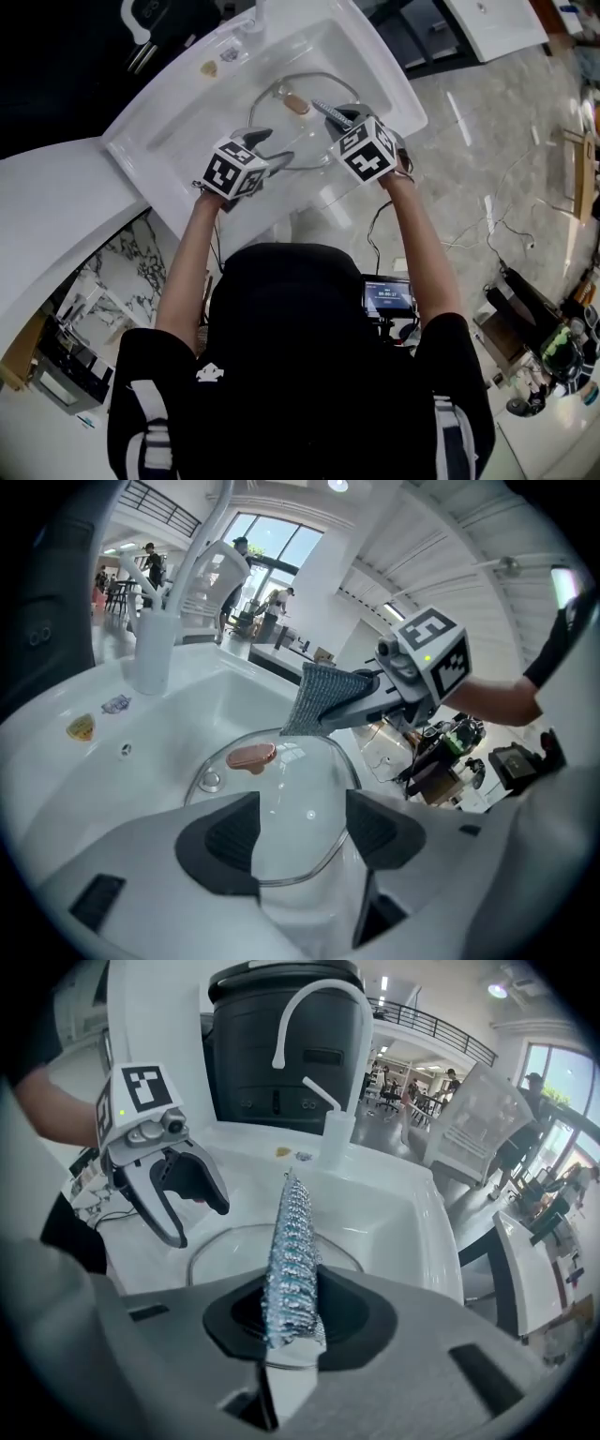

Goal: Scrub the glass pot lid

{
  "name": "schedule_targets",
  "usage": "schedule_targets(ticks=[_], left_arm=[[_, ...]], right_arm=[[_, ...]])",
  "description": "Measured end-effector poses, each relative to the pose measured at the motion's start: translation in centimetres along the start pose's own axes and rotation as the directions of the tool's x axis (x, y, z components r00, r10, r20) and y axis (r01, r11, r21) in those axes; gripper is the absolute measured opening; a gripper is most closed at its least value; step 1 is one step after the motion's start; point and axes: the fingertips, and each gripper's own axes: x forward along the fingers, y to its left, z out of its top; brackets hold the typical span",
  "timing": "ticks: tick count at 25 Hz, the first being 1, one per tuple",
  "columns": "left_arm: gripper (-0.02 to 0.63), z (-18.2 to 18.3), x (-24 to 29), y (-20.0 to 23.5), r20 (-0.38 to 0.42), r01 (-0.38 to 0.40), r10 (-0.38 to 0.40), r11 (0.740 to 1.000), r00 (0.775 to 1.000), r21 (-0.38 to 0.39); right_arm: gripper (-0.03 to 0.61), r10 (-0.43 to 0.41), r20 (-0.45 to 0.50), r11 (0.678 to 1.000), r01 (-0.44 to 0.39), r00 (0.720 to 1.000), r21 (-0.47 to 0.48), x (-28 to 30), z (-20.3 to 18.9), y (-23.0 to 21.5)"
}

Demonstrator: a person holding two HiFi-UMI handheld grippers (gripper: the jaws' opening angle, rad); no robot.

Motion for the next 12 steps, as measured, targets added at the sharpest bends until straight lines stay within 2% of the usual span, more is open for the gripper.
schedule_targets(ticks=[2,5,12], left_arm=[[0.262,1.0,-1.2,0.1,0.04,-0.041,0.04,0.999,0.998,0.016],[0.184,2.7,-2.9,0.4,0.105,-0.116,0.111,0.992,0.988,0.045],[0.074,7.3,-8.1,-0.4,0.271,-0.213,0.191,0.976,0.943,0.053]], right_arm=[[0.071,-0.002,0.028,1.0,0.001,1.0,0.017,-1.0,0.8,0.2],[0.071,-0.032,0.075,0.999,0.031,0.997,0.019,-2.3,2.2,0.4],[0.071,-0.109,0.21,0.993,0.095,0.972,0.077,-6.2,5.5,0.9]])
